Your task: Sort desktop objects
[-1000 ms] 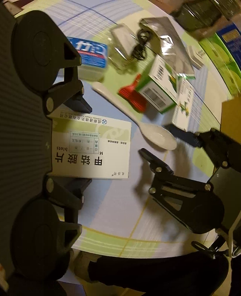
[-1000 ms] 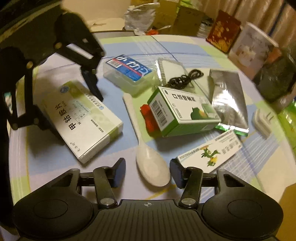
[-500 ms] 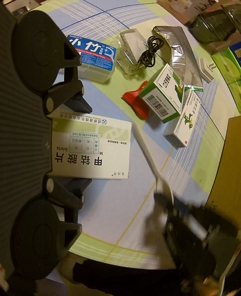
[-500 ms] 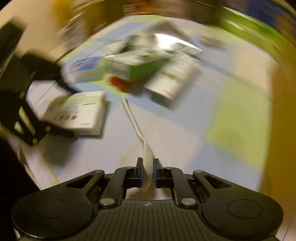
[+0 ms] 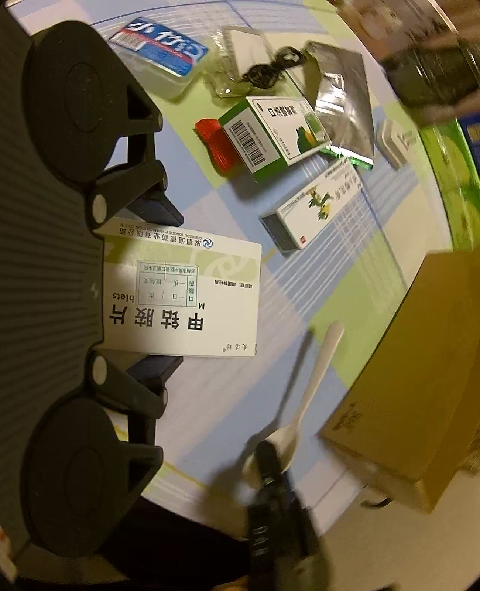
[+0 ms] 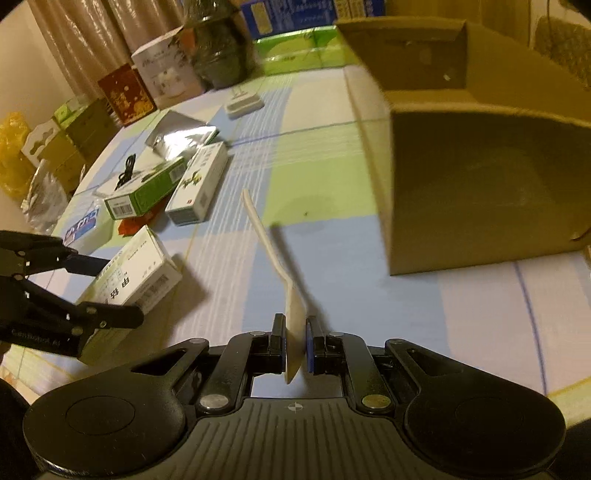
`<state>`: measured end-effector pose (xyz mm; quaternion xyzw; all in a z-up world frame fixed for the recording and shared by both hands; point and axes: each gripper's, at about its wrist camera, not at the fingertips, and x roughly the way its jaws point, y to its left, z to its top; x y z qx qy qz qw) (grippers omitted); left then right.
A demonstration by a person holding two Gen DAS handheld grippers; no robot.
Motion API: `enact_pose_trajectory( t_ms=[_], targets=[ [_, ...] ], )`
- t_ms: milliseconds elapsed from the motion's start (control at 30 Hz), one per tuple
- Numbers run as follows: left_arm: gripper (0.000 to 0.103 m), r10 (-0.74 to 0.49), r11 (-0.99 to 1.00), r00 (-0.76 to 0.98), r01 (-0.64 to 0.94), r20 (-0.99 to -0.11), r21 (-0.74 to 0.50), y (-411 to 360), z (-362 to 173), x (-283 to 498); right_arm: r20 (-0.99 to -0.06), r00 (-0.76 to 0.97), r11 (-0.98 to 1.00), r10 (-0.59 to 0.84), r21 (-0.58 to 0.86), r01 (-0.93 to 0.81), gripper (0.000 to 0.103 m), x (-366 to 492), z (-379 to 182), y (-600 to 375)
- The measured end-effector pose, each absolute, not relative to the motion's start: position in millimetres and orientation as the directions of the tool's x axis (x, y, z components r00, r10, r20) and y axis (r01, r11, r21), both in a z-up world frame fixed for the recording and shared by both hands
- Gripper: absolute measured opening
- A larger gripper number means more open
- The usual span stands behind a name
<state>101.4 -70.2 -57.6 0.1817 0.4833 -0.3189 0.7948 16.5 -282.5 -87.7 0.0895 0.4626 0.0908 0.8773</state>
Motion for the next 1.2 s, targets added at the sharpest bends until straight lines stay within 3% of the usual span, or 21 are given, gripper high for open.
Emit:
enact_pose_trajectory(
  t_ms=[567,1200],
  targets=[
    [0.068,-0.289,0.903,0.482,0.423,-0.827,-0.069,-117,-4,58,-0.683,0.714,0.984,0.155,0.167,-0.055,0.007,-33,-21,-326],
    [0.068,-0.343,0.887,0.524,0.455,-0.779,-0.084,-190,35,36,-0.604,0.797,0.989,0.018,0.130,0.076,0.007,-55,20,-394]
  ],
)
